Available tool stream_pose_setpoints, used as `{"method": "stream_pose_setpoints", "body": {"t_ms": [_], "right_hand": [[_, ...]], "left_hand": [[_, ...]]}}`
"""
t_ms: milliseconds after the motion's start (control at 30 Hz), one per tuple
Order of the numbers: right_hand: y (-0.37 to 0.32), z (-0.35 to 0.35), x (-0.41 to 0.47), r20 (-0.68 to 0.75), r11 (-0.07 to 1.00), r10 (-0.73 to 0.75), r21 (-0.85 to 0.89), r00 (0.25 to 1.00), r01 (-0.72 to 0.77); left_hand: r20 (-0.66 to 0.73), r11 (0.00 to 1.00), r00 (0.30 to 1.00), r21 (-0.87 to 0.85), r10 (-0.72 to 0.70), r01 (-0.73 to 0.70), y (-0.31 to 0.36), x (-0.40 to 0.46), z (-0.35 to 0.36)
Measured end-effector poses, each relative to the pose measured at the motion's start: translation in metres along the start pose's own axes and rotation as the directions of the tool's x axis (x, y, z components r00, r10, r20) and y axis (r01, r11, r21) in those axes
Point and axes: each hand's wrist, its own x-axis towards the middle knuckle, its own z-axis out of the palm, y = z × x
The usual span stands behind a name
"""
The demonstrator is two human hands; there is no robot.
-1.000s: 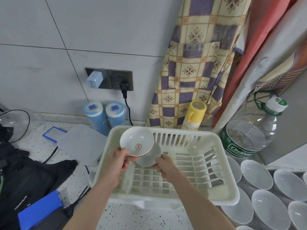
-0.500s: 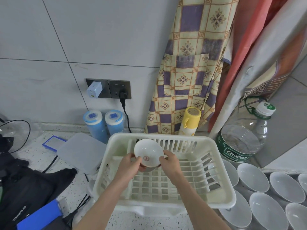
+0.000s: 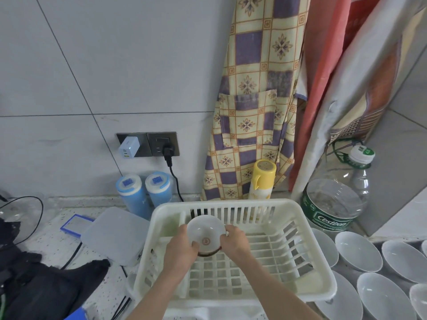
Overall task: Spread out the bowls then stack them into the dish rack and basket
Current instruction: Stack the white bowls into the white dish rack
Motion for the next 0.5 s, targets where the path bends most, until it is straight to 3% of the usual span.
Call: {"method": "stream_pose_setpoints", "body": {"t_ms": [167, 500], "right_hand": [[0.002, 0.002, 0.0, -0.009, 0.997, 0.003, -0.073, 1.0, -0.003], [0.011, 0.006, -0.002, 0.021, 0.999, -0.044, -0.028, 0.999, 0.045]], "left_hand": [[0.005, 0.994, 1.0, 0.113, 0.007, -0.008, 0.001, 0.0, 0.006], [0.025, 0.979, 0.999, 0.201, 0.036, -0.04, -0.006, -0.003, 0.013]]}}
